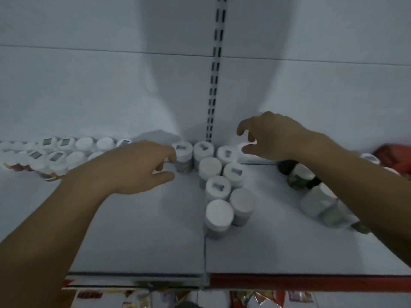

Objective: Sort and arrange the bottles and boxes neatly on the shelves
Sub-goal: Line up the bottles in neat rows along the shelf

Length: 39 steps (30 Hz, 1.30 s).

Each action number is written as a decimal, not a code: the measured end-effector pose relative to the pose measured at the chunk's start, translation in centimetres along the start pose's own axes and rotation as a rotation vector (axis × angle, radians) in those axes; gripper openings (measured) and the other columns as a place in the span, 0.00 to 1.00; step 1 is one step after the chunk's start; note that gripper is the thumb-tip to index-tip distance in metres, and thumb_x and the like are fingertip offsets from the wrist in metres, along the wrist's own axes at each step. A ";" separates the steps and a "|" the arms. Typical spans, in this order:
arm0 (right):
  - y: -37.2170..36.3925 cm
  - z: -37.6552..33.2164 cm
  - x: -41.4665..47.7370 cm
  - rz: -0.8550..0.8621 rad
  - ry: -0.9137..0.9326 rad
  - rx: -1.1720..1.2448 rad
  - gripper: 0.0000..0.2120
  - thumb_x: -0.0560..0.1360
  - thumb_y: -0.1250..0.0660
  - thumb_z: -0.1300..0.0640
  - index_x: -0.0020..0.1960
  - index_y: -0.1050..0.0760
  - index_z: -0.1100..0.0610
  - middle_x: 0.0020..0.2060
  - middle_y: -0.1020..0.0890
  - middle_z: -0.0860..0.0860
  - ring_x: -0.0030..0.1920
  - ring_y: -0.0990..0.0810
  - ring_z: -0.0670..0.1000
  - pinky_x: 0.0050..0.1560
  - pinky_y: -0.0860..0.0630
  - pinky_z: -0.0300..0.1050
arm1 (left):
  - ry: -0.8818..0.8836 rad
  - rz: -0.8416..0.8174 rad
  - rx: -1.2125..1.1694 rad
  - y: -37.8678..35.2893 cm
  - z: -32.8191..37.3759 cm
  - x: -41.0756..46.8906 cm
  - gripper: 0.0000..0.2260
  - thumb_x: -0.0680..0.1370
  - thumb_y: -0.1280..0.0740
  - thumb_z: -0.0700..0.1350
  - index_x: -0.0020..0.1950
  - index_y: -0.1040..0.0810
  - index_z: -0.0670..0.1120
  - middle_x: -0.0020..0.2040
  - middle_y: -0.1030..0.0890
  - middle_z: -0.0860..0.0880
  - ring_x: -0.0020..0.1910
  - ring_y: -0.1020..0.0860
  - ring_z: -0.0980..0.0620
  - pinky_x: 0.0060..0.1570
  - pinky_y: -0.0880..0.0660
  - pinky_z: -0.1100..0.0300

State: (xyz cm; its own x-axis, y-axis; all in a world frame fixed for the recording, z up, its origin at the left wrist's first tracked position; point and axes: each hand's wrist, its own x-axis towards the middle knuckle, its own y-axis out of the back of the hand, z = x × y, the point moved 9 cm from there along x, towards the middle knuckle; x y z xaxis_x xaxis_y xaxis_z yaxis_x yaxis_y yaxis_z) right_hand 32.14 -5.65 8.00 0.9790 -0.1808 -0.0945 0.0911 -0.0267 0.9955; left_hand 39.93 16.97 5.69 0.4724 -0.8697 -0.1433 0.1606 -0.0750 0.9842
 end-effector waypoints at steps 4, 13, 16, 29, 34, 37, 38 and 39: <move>-0.1 9.4 -5.4 0.006 -0.114 -0.013 0.21 0.77 0.31 0.44 0.68 0.28 0.44 0.55 0.21 0.47 0.52 0.26 0.50 0.50 0.28 0.47 | -0.090 0.137 -0.037 2.4 9.3 6.6 0.14 0.81 0.37 0.58 0.65 0.28 0.57 0.54 0.24 0.56 0.46 0.29 0.57 0.49 0.28 0.56; -1.8 22.4 -14.3 -0.006 -0.233 0.013 0.20 0.76 0.31 0.45 0.67 0.27 0.44 0.56 0.19 0.46 0.57 0.23 0.51 0.55 0.24 0.50 | -0.245 0.148 -0.049 0.7 25.2 17.0 0.13 0.81 0.36 0.56 0.64 0.27 0.54 0.56 0.24 0.52 0.53 0.24 0.50 0.53 0.24 0.48; -2.7 23.9 -15.0 0.002 -0.199 0.056 0.19 0.76 0.30 0.47 0.66 0.25 0.47 0.56 0.18 0.46 0.55 0.22 0.50 0.50 0.27 0.44 | -0.191 0.096 -0.024 -0.7 27.2 18.6 0.10 0.82 0.37 0.54 0.60 0.25 0.54 0.54 0.22 0.53 0.50 0.23 0.50 0.49 0.24 0.50; -4.9 20.0 -11.9 0.057 0.006 0.199 0.22 0.75 0.29 0.42 0.66 0.23 0.50 0.56 0.19 0.50 0.57 0.23 0.52 0.58 0.25 0.50 | -0.123 -0.051 -0.054 -3.9 27.3 19.9 0.15 0.77 0.31 0.56 0.61 0.25 0.54 0.54 0.27 0.52 0.54 0.25 0.48 0.54 0.25 0.47; -4.5 21.6 -13.4 0.052 -0.081 0.272 0.17 0.74 0.28 0.40 0.56 0.22 0.48 0.50 0.19 0.46 0.51 0.22 0.50 0.54 0.23 0.51 | -0.076 0.098 -0.122 -4.2 27.1 19.6 0.15 0.74 0.29 0.55 0.59 0.25 0.54 0.55 0.28 0.51 0.53 0.24 0.45 0.51 0.24 0.46; -6.5 20.9 -14.1 -0.087 -0.097 0.222 0.16 0.71 0.26 0.39 0.53 0.23 0.46 0.45 0.24 0.44 0.47 0.24 0.49 0.43 0.25 0.45 | -0.056 0.133 -0.187 -4.2 26.8 19.2 0.16 0.74 0.28 0.54 0.60 0.25 0.56 0.56 0.28 0.53 0.54 0.24 0.46 0.52 0.24 0.47; -6.8 20.6 -14.2 -0.089 -0.099 0.204 0.17 0.70 0.26 0.39 0.53 0.23 0.47 0.44 0.26 0.45 0.46 0.24 0.50 0.40 0.27 0.44 | -0.046 0.145 -0.209 -4.2 26.7 19.0 0.16 0.74 0.27 0.53 0.60 0.25 0.56 0.56 0.28 0.53 0.55 0.24 0.47 0.52 0.24 0.49; -6.9 20.4 -14.2 -0.076 -0.106 0.189 0.17 0.70 0.25 0.41 0.53 0.22 0.48 0.45 0.26 0.46 0.46 0.25 0.50 0.39 0.28 0.44 | -0.036 0.158 -0.226 -4.2 26.7 18.8 0.16 0.74 0.27 0.52 0.60 0.24 0.57 0.56 0.29 0.54 0.55 0.24 0.47 0.51 0.25 0.50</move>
State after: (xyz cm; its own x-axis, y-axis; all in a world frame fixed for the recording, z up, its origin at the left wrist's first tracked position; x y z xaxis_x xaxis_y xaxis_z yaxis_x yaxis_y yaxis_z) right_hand 13.92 -22.96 2.31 0.9452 -0.2731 -0.1792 0.1180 -0.2260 0.9670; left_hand 25.03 -12.10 1.64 0.4768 -0.8788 0.0179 0.2788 0.1706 0.9451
